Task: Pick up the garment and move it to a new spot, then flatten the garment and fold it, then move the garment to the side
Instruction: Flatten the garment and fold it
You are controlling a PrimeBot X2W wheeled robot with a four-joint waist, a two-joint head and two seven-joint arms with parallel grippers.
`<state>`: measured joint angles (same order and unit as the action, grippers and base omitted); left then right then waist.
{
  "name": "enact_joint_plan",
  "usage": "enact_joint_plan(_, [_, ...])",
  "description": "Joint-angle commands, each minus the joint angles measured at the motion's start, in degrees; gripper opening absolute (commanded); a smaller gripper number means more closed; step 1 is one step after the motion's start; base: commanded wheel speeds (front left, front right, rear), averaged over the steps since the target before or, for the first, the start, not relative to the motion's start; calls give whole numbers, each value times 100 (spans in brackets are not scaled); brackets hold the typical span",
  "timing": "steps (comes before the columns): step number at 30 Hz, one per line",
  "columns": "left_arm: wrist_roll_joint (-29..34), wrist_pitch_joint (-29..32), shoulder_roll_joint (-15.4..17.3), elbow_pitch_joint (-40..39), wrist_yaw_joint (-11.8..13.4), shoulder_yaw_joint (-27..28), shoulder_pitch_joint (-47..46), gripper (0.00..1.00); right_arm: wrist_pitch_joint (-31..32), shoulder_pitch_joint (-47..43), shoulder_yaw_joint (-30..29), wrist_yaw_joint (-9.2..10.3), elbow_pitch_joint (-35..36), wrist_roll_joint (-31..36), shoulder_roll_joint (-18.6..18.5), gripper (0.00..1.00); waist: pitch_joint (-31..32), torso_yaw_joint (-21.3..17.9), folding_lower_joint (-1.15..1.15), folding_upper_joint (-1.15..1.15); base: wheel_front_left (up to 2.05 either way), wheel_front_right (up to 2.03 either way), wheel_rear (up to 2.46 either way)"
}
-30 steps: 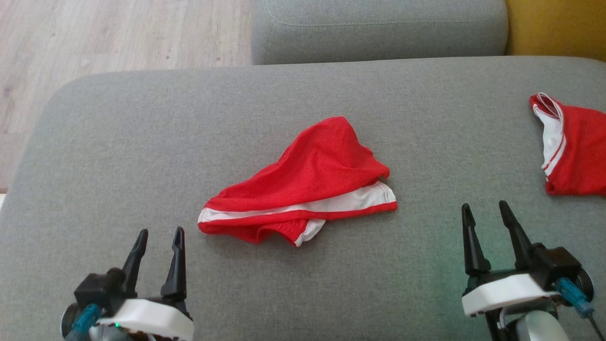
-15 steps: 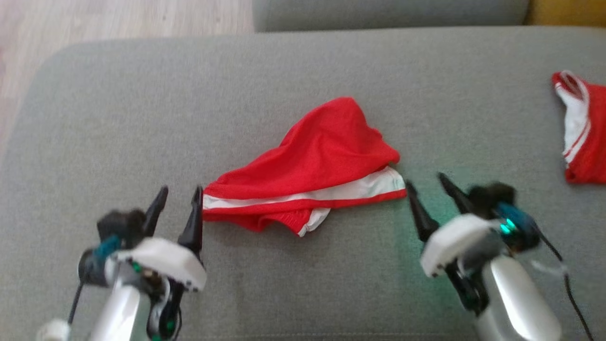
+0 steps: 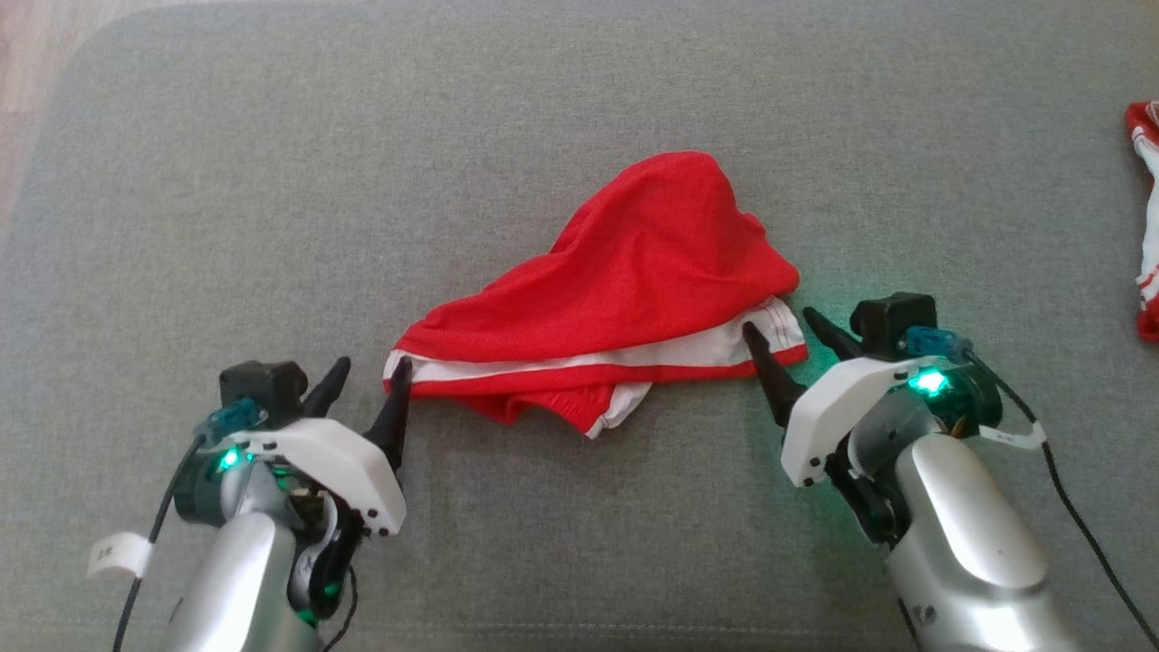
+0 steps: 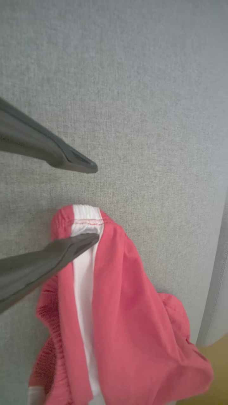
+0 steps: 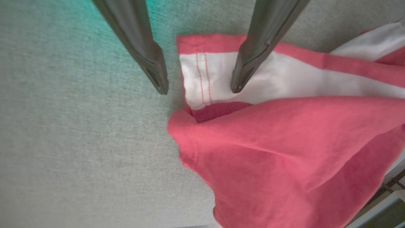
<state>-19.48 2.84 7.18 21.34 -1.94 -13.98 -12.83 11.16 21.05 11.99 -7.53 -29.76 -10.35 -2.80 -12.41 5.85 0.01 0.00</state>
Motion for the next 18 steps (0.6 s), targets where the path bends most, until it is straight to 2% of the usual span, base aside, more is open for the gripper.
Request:
enact_joint_plan(1, [-74, 38, 81, -118, -41, 196, -217, 100, -80, 207, 187, 4, 105, -80, -8, 100, -2, -9, -1, 0, 0, 0, 0])
enact_joint_plan(5, [-156, 206, 133, -63, -98, 160, -190, 100, -145, 288, 292, 4, -12, -163, -8, 99, -5, -33, -1, 0, 0, 0, 0])
enact_joint_plan(7, [-229, 252, 131, -54, -128, 168, -194, 100, -156, 328, 321, 4, -28, -188, -8, 88, -22, -42, -1, 0, 0, 0, 0])
enact_joint_plan(9, [-281, 278, 124, -49, -156, 171, -201, 100, -162, 348, 336, 4, -33, -199, -8, 85, -26, -47, -1, 0, 0, 0, 0])
enact_joint_plan(12, [-442, 399, 97, -28, -226, 170, -216, 100, -176, 396, 369, 4, -51, -218, -8, 66, -36, -60, -1, 0, 0, 0, 0])
enact_joint_plan(13, [-486, 467, 95, -12, -246, 156, -209, 100, -179, 405, 379, 4, -59, -225, -8, 63, -35, -63, -1, 0, 0, 0, 0])
enact_joint_plan(14, [-523, 525, 97, 0, -264, 142, -204, 100, -179, 413, 390, 4, -68, -229, -8, 44, -34, -66, -1, 0, 0, 0, 0])
enact_joint_plan(15, [-545, 585, 107, 22, -274, 128, -194, 100, -177, 419, 402, 4, -78, -232, -8, 38, -31, -70, -1, 0, 0, 0, 0])
enact_joint_plan(16, [-564, 650, 117, 41, -288, 102, -183, 82, -179, 427, 413, 4, -86, -227, -8, 27, -30, -76, -1, 0, 0, 0, 0])
enact_joint_plan(17, [-604, 701, 116, 49, -305, 87, -173, 42, -183, 438, 421, 4, -92, -220, -8, 14, -32, -82, -1, 0, 0, 0, 0])
enact_joint_plan(18, [-643, 742, 112, 52, -319, 78, -165, 15, -189, 447, 421, 4, -96, -215, -8, 0, -35, -87, -1, 0, 0, 0, 0])
